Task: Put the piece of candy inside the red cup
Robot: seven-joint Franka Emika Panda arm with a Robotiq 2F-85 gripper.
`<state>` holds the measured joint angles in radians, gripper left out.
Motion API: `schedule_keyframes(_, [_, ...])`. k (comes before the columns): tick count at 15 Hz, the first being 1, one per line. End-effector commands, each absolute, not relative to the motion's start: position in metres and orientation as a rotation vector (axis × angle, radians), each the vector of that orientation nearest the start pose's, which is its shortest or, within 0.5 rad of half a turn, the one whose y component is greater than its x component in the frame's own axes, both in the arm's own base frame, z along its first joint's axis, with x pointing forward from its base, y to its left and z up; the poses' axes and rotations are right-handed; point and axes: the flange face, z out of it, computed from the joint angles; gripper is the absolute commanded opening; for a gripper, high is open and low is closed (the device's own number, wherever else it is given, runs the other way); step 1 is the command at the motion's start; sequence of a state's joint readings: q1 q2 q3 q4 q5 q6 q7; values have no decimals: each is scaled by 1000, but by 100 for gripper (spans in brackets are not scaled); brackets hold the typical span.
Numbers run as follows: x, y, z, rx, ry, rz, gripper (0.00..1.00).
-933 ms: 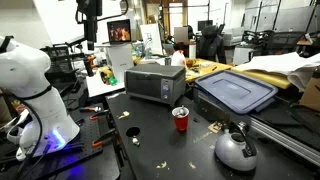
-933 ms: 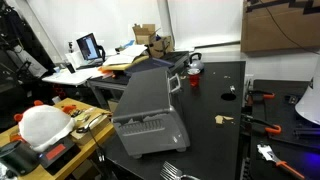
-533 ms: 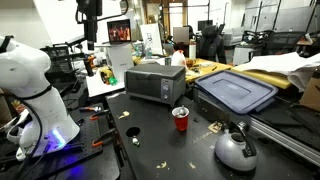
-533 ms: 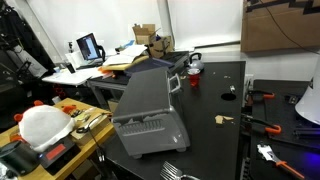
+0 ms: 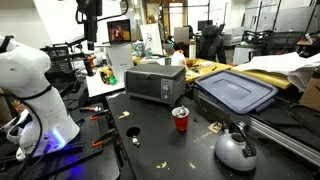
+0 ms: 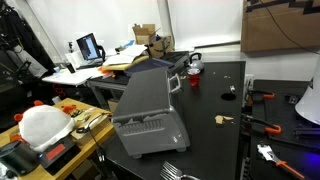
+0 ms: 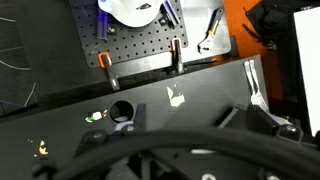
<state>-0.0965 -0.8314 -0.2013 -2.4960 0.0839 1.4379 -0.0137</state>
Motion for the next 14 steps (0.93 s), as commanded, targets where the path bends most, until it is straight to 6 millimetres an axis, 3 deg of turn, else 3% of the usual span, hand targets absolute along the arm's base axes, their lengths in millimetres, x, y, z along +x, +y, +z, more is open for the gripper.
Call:
schedule_keyframes(1, [264,-82,526,-2853,287,299,100])
schedule_keyframes(8, [271,-86,515,-2854,319,314,100])
schedule_keyframes(14, [289,-102,496,-2833,425,304,100])
